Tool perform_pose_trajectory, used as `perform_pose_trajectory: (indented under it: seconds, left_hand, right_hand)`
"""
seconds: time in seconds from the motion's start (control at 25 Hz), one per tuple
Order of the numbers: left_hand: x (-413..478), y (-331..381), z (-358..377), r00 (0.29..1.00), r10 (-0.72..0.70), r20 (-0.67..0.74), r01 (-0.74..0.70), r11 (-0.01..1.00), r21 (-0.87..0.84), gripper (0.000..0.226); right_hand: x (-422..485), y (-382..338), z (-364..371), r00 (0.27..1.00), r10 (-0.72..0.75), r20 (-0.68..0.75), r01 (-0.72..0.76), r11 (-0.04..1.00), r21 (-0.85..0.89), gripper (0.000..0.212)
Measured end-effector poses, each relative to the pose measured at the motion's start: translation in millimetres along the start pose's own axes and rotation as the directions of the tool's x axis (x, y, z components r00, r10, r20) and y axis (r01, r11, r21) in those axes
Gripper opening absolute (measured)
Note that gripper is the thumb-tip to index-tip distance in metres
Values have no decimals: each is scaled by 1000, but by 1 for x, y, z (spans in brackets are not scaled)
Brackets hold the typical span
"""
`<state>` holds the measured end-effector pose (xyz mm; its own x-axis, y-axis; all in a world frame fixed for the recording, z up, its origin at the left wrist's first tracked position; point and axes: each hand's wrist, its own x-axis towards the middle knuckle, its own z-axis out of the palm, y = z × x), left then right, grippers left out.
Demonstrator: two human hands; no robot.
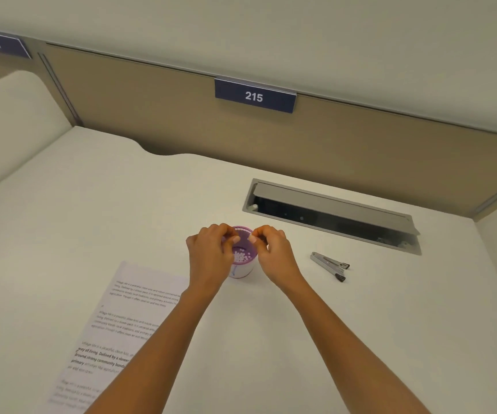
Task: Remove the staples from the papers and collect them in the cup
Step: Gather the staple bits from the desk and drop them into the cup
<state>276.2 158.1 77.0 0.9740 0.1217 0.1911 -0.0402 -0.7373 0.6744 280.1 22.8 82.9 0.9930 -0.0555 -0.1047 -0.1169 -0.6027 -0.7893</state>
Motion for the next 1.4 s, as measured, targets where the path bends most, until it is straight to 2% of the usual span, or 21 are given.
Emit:
perform_pose_trajectory:
  seconds: [0.08, 0.2, 0.4, 0.6, 0.76, 1.0, 1.4]
  left_hand:
    - [4, -7, 1, 999, 41, -12, -41, 998, 40, 8]
    - [9, -15, 1, 995, 103, -7, -102, 987, 122, 15]
    - [13, -19, 3, 985, 164, 60, -172, 970, 171, 20]
    - [17, -21, 5, 977, 179, 118, -196, 969, 148, 22]
    - [18, -19, 6, 982, 169, 82, -179, 974, 139, 19]
    - [19, -16, 5, 984, 165, 70, -172, 978, 117, 14]
    - [14, -16, 4, 985, 159, 60, -161, 986, 40, 24]
  right_hand:
    - [6, -2, 7, 999, -52, -6, 51, 991, -122, 24]
    - [14, -5, 11, 991, -130, 16, 128, 941, -313, 30]
    - [19, -5, 10, 985, -162, 64, 174, 892, -418, 37]
    - [20, -2, 10, 987, -155, 37, 157, 909, -386, 28]
    - [24, -1, 10, 991, -129, -20, 113, 929, -353, 23]
    - [25, -2, 5, 991, -133, -27, 118, 943, -310, 19]
    - [20, -6, 1, 996, -90, -21, 80, 957, -277, 21]
